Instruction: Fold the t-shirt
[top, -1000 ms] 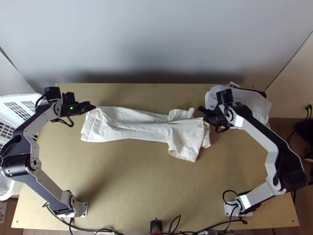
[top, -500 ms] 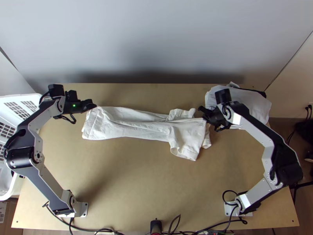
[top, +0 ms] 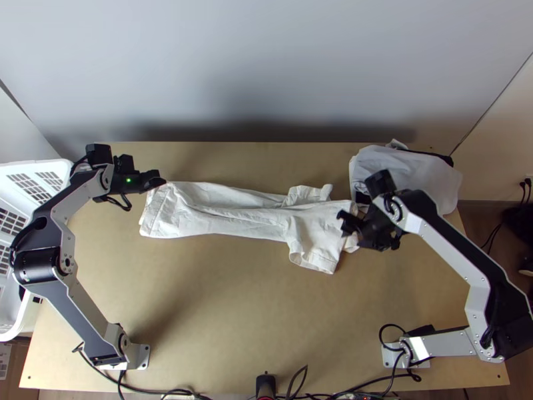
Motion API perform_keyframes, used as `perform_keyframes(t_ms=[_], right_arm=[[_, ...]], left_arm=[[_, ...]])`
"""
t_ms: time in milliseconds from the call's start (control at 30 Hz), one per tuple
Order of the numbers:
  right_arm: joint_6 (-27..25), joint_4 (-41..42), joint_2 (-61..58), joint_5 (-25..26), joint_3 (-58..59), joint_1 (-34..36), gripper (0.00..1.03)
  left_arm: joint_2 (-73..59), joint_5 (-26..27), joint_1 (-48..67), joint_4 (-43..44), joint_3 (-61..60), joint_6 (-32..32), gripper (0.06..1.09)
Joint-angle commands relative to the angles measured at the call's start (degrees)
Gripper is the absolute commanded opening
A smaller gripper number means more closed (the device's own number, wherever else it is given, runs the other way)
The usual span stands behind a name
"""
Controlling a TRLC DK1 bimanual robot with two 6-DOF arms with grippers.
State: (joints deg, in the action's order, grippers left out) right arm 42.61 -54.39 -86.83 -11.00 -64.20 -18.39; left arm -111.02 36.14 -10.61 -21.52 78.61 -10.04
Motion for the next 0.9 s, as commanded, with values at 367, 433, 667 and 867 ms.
perform_keyframes(t_ms=[367, 433, 667, 867], right_arm=[[0.63, 11.85, -8.62, -1.83, 4.7, -3.76, 0.59], [2.21, 14.49, -9.06, -1.83, 4.79, -3.93, 0.37], [4.41, 16.77, -4.23, -1.83, 3.38, -2.7, 0.03], [3.62, 12.56, 6.93, -2.0, -2.68, -2.53, 0.03]], left_arm=[[0.81, -0.02, -0.81, -0.28, 0.84, -0.06, 0.1], [0.81, -0.02, -0.9, -0.28, 0.84, -0.06, 0.1], [1.86, 0.07, -1.17, -0.28, 0.84, 0.02, 0.1], [6.08, 2.09, -2.04, -0.28, 0.84, -1.56, 0.1]])
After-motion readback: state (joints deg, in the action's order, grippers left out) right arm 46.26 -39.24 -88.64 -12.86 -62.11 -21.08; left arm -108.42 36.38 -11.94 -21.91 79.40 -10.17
